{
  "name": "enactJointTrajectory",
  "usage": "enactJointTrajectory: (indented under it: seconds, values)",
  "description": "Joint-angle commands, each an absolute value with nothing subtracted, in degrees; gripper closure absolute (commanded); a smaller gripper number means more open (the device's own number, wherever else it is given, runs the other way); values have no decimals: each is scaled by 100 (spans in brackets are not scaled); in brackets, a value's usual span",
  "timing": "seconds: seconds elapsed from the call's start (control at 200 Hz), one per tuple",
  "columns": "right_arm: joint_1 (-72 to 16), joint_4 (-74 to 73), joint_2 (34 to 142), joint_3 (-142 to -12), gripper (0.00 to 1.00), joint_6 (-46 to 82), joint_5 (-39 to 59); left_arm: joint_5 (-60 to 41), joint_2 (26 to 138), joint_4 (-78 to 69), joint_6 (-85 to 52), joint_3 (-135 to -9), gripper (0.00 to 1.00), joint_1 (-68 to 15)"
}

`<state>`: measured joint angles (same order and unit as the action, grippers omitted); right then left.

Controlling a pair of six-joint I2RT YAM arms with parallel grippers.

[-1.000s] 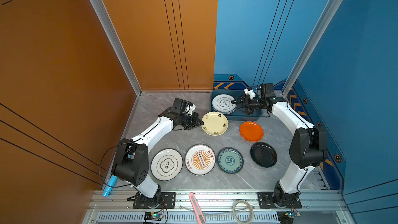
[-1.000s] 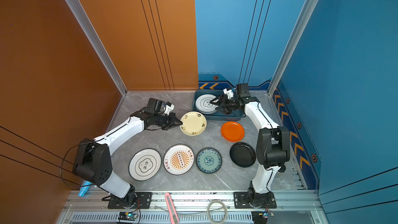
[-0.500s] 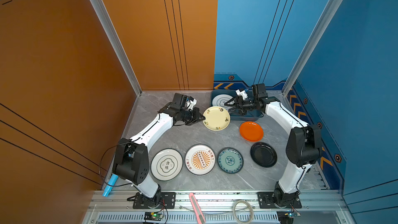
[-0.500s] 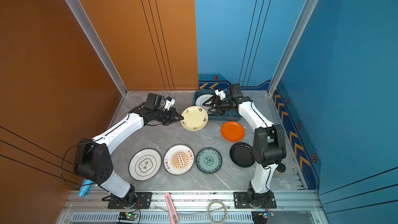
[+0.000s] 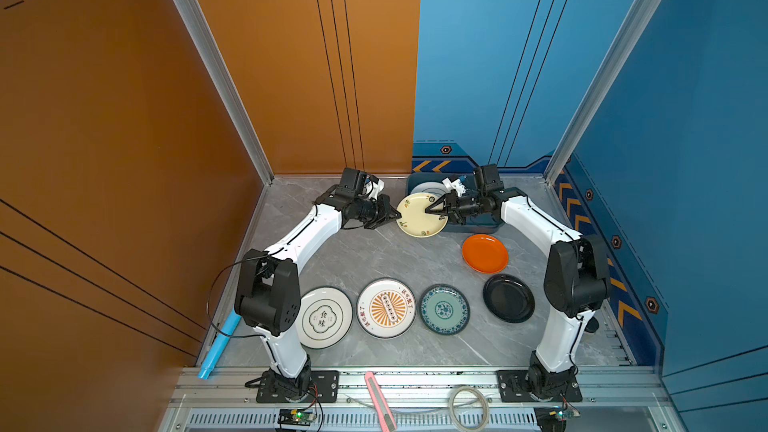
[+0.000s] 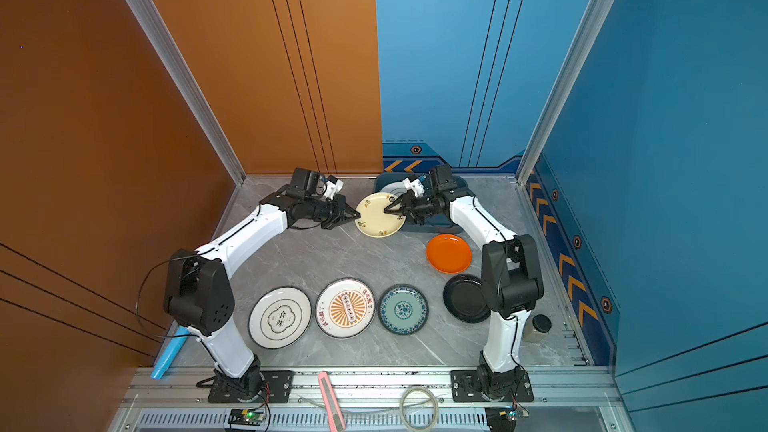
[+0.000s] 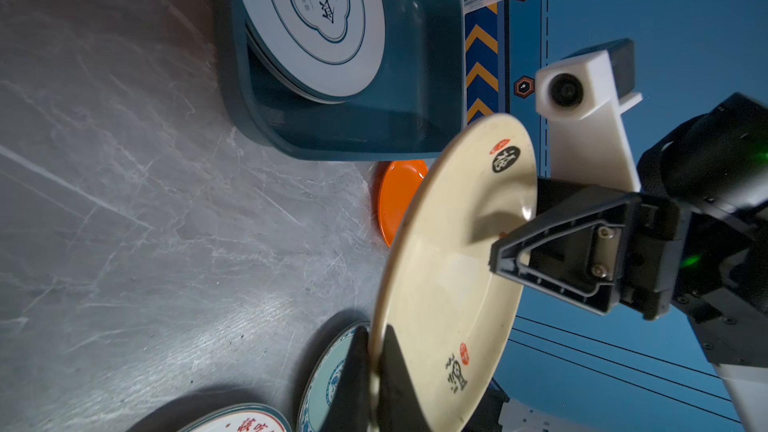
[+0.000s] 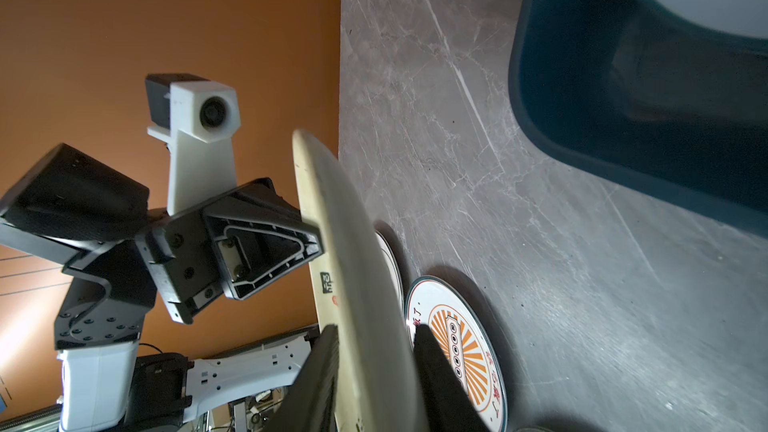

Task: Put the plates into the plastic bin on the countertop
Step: 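Lift the cream plate upright with the left gripper and grasp it with the right, then carry the cream plate into the teal bin with the right gripper while left withdraws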

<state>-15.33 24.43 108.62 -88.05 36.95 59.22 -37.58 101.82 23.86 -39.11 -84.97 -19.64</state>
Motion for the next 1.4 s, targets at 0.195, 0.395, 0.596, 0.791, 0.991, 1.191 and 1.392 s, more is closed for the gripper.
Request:
enactJointTrajectory:
  seconds: [0.195,0.395,0.596,0.791,0.991,1.191,1.392]
  values:
    - [-1604,2540,10975,-9097,96,3665,6119,-3774,10551,2407,-4114,-9028,100,-2048]
    - [-1535,2555,11034,-9252,100,3789,5888,-3687,10645,2530,-4100,-9191,87,-2092]
    - [-1138,3061,11018,-9562,100,3823,5072,-3615,10644,2558,-4069,-9202,68,-2125]
    - [-615,3840,11031,-9998,100,3622,4313,-3556,10613,2558,-4004,-9158,35,-2171]
    - [-103,4485,11120,-10255,100,3503,3660,-3340,10436,2558,-3830,-9044,2,-2241]
    - [164,5138,11460,-10739,100,3201,2985,-3261,10090,2062,-4184,-8243,2,-2104]
    - [229,5648,12066,-11384,100,2985,2482,-3028,9747,1793,-4168,-7574,2,-2003]
